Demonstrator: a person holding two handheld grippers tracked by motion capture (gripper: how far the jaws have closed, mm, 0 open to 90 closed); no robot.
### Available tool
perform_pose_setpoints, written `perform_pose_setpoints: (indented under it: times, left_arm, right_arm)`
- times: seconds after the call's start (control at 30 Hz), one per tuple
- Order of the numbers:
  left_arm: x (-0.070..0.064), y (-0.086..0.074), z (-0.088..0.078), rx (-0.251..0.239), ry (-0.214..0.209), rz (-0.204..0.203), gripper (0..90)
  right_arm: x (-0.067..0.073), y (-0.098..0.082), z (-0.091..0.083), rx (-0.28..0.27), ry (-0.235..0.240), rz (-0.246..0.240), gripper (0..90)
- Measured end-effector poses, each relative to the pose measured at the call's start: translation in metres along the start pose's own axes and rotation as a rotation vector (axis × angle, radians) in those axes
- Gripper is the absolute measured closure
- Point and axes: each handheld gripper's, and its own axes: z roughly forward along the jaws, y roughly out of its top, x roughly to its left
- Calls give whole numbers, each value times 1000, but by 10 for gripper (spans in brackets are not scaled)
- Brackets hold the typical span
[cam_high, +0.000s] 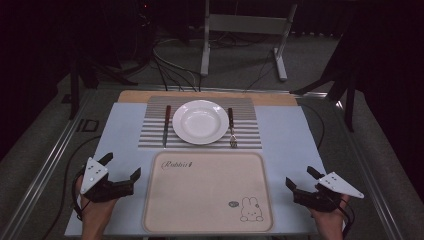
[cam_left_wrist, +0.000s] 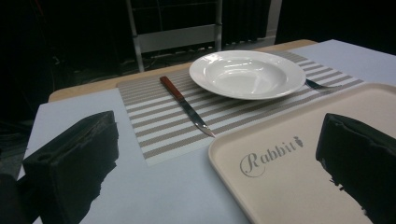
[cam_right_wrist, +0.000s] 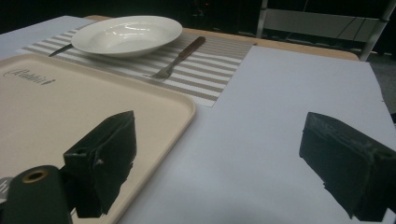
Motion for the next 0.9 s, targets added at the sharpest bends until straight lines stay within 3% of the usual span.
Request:
perform_pose_setpoints:
  times: [0.9]
  left_arm:
    - [-2,-2,3,12,19,19,0]
  right_arm:
    - [3,4,12,33,-21,44,111]
